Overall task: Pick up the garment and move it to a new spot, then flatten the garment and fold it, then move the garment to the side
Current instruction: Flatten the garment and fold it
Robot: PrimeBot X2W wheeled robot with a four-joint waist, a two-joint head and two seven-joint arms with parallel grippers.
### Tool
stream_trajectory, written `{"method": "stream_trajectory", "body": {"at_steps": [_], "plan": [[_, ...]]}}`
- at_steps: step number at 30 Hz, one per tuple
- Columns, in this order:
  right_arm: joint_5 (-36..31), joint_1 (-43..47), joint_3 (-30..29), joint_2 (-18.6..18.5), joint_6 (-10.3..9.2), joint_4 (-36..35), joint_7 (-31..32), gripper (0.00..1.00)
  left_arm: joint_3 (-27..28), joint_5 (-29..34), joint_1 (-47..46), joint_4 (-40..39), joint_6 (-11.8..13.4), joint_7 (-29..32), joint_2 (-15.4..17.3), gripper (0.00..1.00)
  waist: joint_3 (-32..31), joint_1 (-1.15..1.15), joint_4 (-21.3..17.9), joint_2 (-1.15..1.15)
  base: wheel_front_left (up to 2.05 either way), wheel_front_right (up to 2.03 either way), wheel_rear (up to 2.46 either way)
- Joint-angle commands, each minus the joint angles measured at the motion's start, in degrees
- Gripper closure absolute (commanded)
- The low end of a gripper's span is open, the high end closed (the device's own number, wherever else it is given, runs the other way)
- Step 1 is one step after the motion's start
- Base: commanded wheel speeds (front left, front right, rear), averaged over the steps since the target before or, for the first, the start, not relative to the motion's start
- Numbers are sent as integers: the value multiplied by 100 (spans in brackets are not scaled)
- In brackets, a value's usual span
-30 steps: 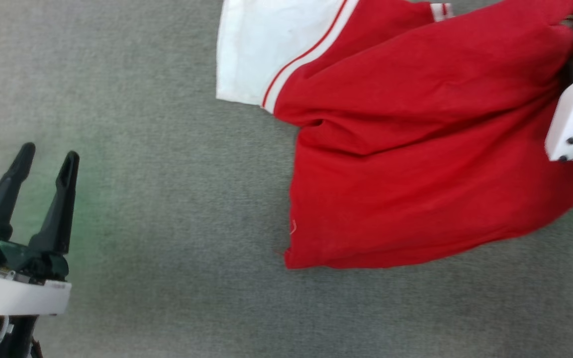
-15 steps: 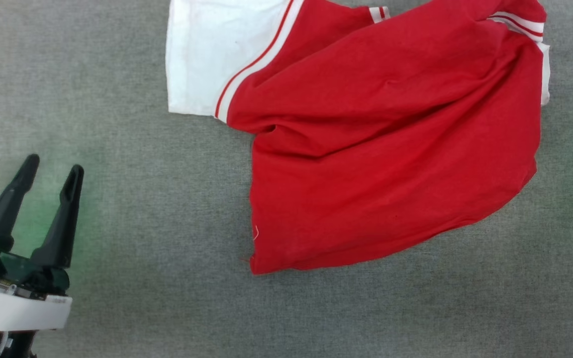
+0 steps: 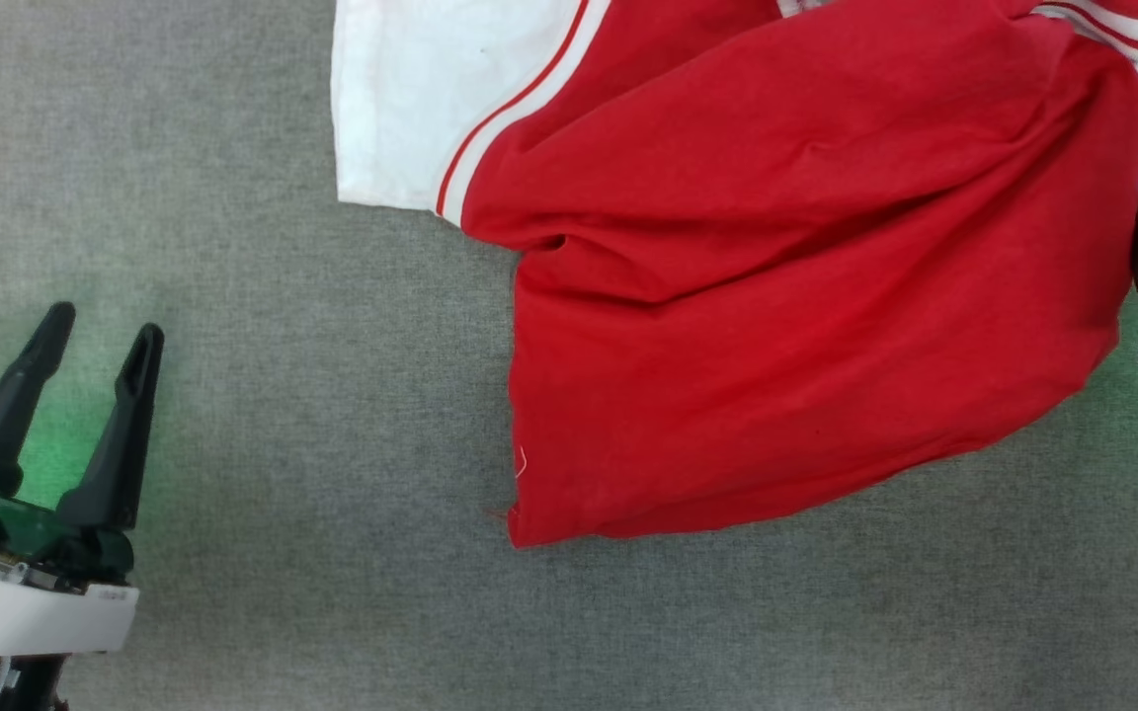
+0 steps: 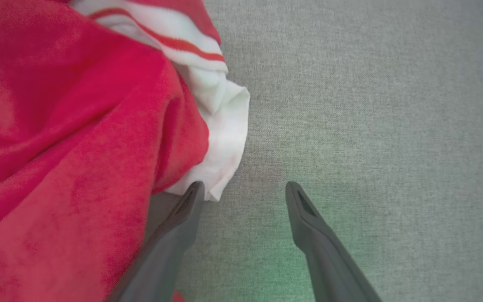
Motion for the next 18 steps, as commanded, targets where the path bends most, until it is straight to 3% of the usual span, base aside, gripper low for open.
{"method": "stream_trajectory", "body": {"at_steps": [1, 4, 5, 7, 8, 10, 18], "plan": [[-33, -19, -7, 27, -8, 18, -24, 0, 21, -17, -40, 8, 11, -1, 9, 0, 19, 0, 15, 0, 0, 0, 0], [-41, -7, 5, 87, -8, 90, -30, 0, 31, -21, -69, 7, 11, -1, 17, 0, 43, 0, 20, 0, 0, 0, 0], [-53, -9, 13, 107, -8, 104, -40, 13, 40, -21, -76, 6, 11, -1, 20, 0, 53, 0, 18, 0, 0, 0, 0], [-69, 39, 15, 145, -8, 111, 4, 56, 45, -29, -93, 5, 11, -1, 31, 0, 71, 0, 17, 0, 0, 0, 0], [-65, 64, 31, 155, -8, 102, 13, 62, 44, -27, -97, 3, 11, -1, 34, 0, 80, 0, 17, 0, 0, 0, 0], [-34, 82, -6, 180, -8, 82, 21, 100, 32, -25, -95, -2, 11, -1, 37, 0, 105, 0, 21, 0, 0, 0, 0], [80, 0, -87, 213, -8, 118, -69, 100, 50, -33, -135, 11, 11, -1, 19, 0, 175, 0, 33, 0, 0, 0, 0]]}}
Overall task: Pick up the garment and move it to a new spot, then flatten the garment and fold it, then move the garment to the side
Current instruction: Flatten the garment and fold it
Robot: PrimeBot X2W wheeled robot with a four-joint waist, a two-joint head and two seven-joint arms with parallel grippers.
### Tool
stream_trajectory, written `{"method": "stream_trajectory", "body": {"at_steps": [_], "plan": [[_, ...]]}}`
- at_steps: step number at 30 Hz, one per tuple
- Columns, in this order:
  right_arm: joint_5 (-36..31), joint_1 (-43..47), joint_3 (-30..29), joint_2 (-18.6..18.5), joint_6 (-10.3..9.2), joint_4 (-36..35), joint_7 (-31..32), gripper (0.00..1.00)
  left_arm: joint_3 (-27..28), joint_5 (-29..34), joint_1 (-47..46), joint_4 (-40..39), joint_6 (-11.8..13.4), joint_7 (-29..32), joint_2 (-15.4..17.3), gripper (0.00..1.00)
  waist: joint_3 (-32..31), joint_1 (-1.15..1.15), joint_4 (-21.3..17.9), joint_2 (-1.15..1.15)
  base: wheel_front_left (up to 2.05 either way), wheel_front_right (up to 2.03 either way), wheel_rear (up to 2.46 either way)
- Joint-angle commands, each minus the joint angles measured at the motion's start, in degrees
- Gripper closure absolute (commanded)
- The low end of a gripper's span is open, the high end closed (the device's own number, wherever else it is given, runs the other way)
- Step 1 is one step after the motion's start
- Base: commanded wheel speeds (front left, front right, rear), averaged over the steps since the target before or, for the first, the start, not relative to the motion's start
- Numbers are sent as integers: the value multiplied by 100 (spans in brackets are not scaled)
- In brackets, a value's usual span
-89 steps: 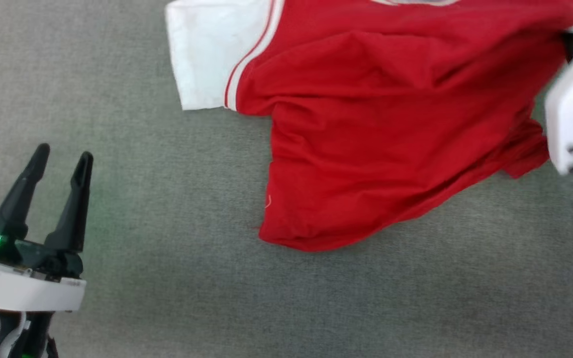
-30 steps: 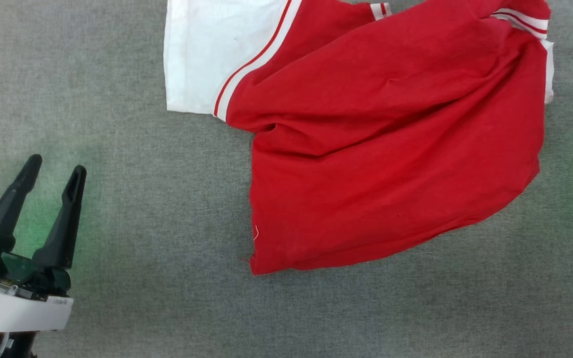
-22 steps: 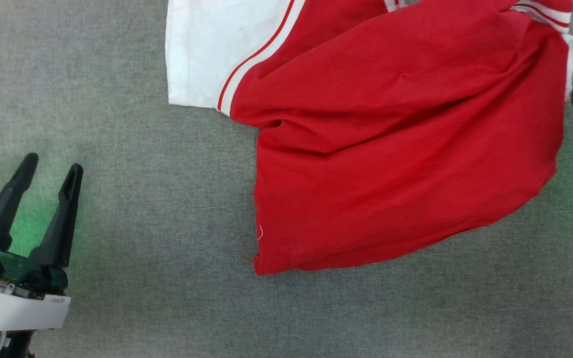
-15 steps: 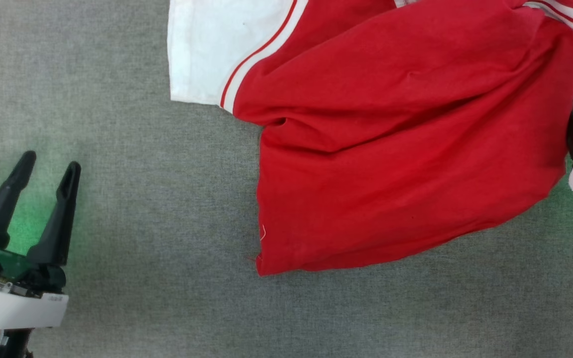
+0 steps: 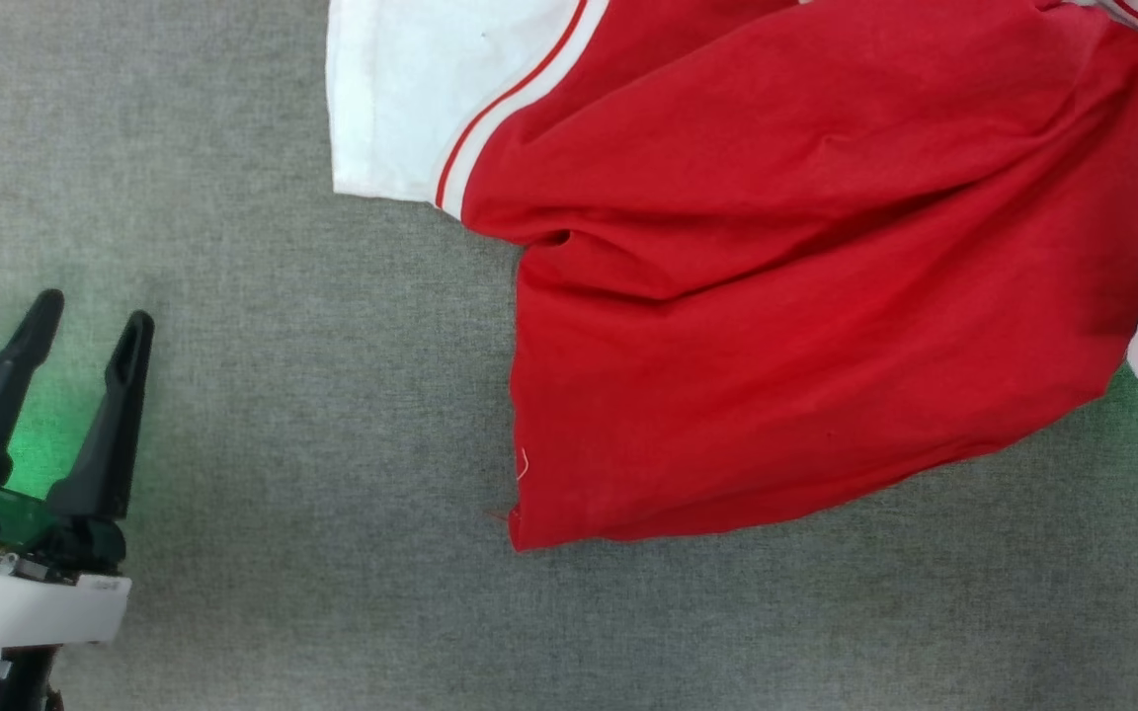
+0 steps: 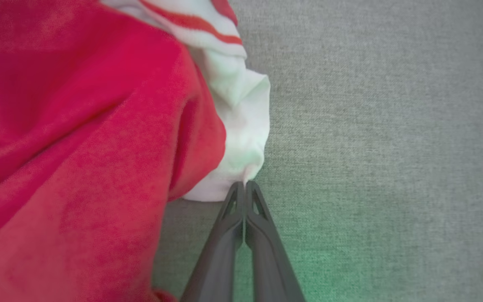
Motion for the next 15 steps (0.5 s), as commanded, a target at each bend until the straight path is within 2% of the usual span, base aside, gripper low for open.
{"method": "stream_trajectory", "body": {"at_steps": [1, 7, 10, 15], "plan": [[49, -2, -49, 14, -9, 55, -41, 100, 25, -16, -45, 10, 11, -1, -14, 0, 1, 0, -5, 0, 0, 0, 0], [-141, 27, -449, 8, -10, -325, -291, 100, 104, -11, 43, 13, 11, -1, -37, 0, -52, 0, -75, 0, 0, 0, 0], [-304, 234, -745, -400, -10, -585, -383, 100, 164, -11, 89, -11, 11, -1, -42, 0, -84, 0, -133, 0, 0, 0, 0], [-95, 359, -1432, -545, -10, -721, -666, 100, 207, 1, 143, -79, 11, -1, 6, 0, -92, 0, -232, 0, 0, 0, 0]]}}
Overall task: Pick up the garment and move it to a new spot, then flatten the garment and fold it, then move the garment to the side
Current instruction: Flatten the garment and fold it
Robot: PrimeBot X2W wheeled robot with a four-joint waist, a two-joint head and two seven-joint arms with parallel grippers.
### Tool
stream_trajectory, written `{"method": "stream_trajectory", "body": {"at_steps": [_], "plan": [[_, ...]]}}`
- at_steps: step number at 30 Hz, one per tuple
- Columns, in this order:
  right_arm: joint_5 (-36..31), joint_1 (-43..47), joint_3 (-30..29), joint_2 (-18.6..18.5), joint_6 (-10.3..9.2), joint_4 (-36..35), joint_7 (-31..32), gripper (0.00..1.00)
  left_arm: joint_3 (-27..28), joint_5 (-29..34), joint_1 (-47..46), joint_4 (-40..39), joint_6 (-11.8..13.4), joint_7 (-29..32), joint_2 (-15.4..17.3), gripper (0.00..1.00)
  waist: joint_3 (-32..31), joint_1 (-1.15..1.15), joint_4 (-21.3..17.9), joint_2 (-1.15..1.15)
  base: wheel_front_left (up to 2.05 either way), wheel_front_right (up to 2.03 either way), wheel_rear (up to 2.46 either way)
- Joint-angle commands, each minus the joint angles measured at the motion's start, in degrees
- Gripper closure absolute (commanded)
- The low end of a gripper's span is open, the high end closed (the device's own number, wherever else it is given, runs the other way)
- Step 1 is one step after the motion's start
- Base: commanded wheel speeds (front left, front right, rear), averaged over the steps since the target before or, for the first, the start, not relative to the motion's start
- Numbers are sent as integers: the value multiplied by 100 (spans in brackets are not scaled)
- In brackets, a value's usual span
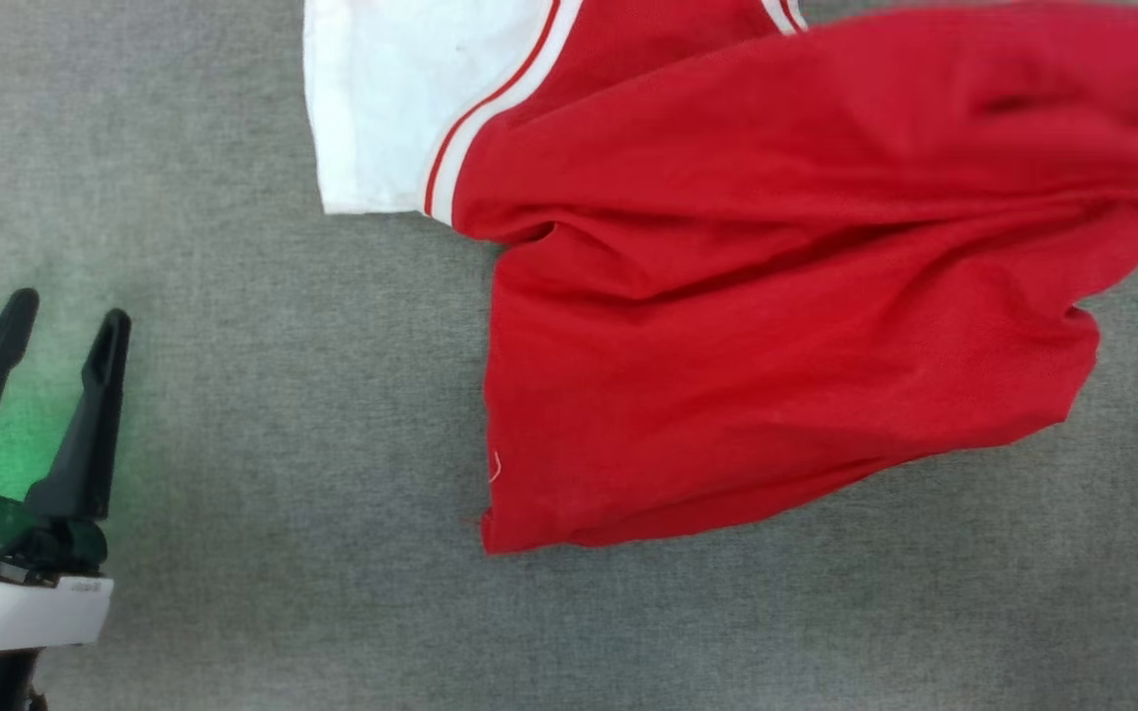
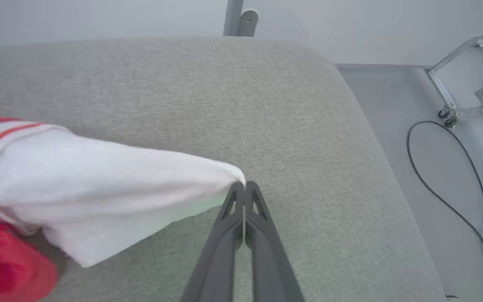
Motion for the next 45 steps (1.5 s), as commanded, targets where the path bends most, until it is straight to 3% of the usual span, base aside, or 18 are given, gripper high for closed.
{"method": "stream_trajectory", "body": {"at_steps": [1, 13, 15, 16, 21, 25, 30, 36, 39, 41, 44, 45], "plan": [[18, 125, -162, 9, -10, -13, -63, 100, 20, 1, 35, -46, 11, -1, 18, 0, -3, 0, -39, 0, 0, 0, 0], [-570, 283, -590, 155, -10, 671, -802, 100, 59, 31, 104, -68, 11, -1, 87, 0, -14, 0, -65, 0, 0, 0, 0], [-676, 258, -535, 201, -9, 756, -956, 51, 45, 33, 119, -35, 11, -1, 87, 0, -71, 0, -64, 0, 0, 0, 0], [-700, 260, -524, 250, -10, 768, -1035, 0, 45, 36, 118, -14, 11, -1, 100, 0, -116, 0, -66, 0, 0, 0, 0], [-547, 512, -570, 168, -9, 693, -1545, 0, 38, 70, 105, 60, 11, -1, 152, 0, -433, 0, -54, 0, 0, 0, 0], [-4, 885, -453, 79, -9, 320, -2165, 0, 26, 142, 77, 32, 11, -1, 351, 0, -718, 0, -88, 0, 0, 0, 0], [711, 1707, 502, 80, -9, -259, -3121, 0, -137, 159, -45, -33, 11, -1, 903, 0, -1008, 0, -277, 0, 0, 0, 0], [661, 2519, 2220, 323, -10, -537, -3994, 0, -847, -114, -491, 18, 12, 4, 2059, 0, -1182, 0, -678, 0, 0, 0, 0], [491, 2745, 3028, 426, -10, -470, -4339, 0, -1450, -600, -1024, 15, 12, 348, 2606, 0, -1179, 0, -919, 0, 0, 0, 0], [373, 2881, 3442, 475, -10, -393, -4551, 0, -1936, -1131, -1431, 27, 11, 961, 2872, 0, -1143, 0, -1088, 0, 0, 0, 0], [214, 2977, 3838, 518, -10, -298, -4789, 0, -2413, -2132, -2197, 281, 12, 2100, 2911, 0, -1061, 0, -1337, 0, 0, 0, 0], [214, 2977, 3838, 518, -10, -298, -4789, 0, -2413, -2132, -2197, 281, 12, 2100, 2911, 0, -1061, 0, -1337, 0, 0, 0, 0]]}}
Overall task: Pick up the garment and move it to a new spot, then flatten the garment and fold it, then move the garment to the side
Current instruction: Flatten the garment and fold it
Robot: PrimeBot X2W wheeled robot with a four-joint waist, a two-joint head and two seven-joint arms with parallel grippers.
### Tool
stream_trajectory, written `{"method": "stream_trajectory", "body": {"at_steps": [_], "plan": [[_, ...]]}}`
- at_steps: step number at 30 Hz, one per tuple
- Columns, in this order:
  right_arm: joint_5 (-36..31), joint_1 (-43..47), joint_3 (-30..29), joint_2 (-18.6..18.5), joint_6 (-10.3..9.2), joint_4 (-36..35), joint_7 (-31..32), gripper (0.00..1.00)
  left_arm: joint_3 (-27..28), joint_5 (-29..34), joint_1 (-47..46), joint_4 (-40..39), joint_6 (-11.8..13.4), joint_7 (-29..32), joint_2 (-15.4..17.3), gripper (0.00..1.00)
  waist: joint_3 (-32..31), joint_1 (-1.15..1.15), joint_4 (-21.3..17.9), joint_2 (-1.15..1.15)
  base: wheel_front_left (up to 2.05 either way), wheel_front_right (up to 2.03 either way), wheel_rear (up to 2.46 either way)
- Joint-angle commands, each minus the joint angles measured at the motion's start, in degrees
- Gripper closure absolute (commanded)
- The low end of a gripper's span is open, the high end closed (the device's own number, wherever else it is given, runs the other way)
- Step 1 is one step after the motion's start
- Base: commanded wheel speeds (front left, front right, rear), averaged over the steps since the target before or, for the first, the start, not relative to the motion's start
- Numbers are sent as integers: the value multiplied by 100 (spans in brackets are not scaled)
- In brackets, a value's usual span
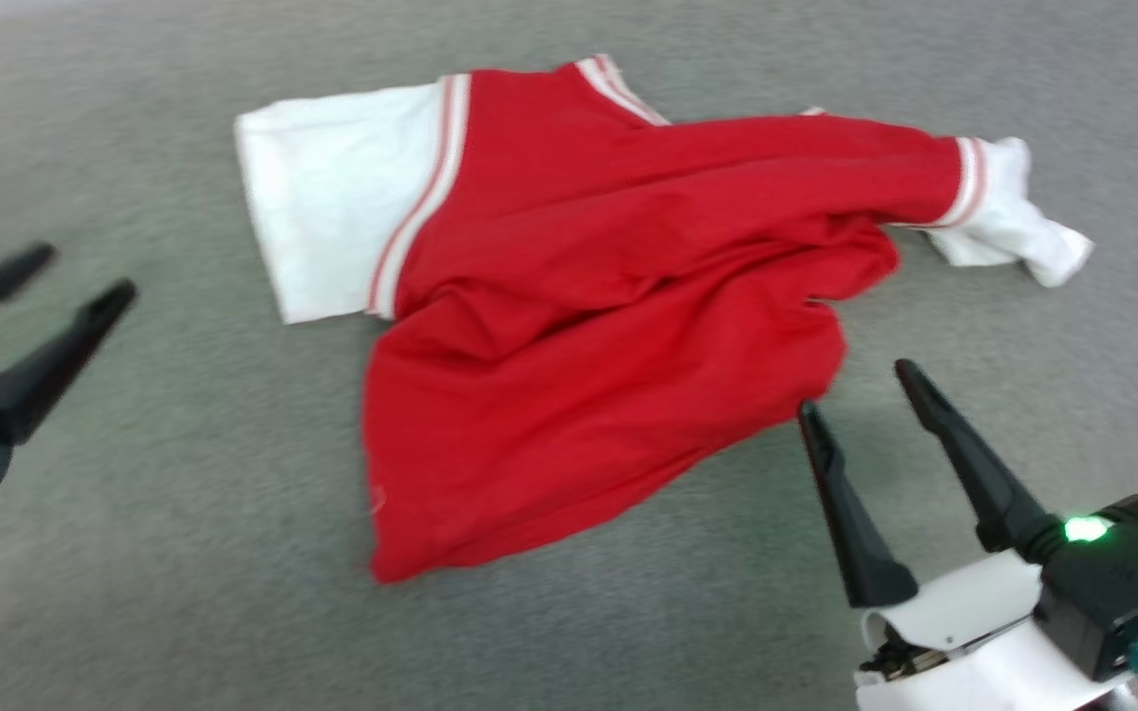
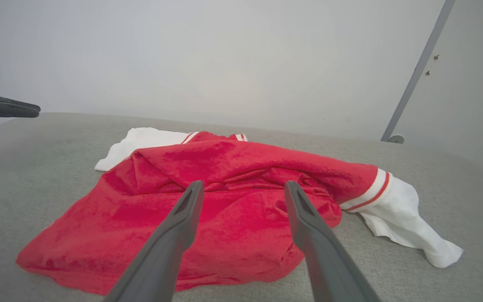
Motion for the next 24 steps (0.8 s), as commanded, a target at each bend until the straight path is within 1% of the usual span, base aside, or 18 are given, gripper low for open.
{"method": "stream_trajectory", "body": {"at_steps": [1, 4, 7, 10, 12, 15, 20, 23, 24], "plan": [[-49, 40, 37, 6, -9, 19, -62, 0, -108, -218, -167, 65, 9, 294, -82, 0, 73, 0, -361, 0, 0, 0, 0], [-96, 176, 127, 26, -8, 53, -205, 0, -329, -1118, -909, 633, 10, 1653, -263, 0, 169, 0, -549, 0, 0, 0, 0], [-31, 279, 145, 30, -8, 8, -340, 0, -530, -1761, -1456, 1167, 47, 2863, -523, 0, 249, 0, -691, 0, 0, 0, 0], [-55, 404, 197, 32, -8, -33, -414, 0, -726, -1872, -1892, 1505, 147, 3747, -599, 0, 339, 0, -802, 0, 0, 0, 0], [-89, 448, 278, 32, -8, -85, -475, 0, -848, -1839, -2067, 1725, 214, 4090, -694, 0, 405, 0, -869, 0, 0, 0, 0], [-117, 481, 369, 30, -9, -150, -533, 0, -923, -1839, -2256, 2021, 271, 4332, -827, 0, 500, 0, -955, 0, 0, 0, 0], [-151, 509, 423, 31, -8, -205, -554, 0, -949, -2160, -2308, 2329, 268, 4604, -1123, 0, 578, 0, -1001, 0, 0, 0, 0], [-196, 480, 431, 31, -8, -248, -536, 0, -1069, -2086, -2270, 2307, 213, 4714, -1169, 0, 598, 0, -976, 0, 0, 0, 0], [-205, 457, 444, 30, -9, -261, -523, 0, -1115, -2055, -2244, 2288, 173, 4750, -1191, 19, 599, 0, -960, 0, 0, 0, 0]]}}
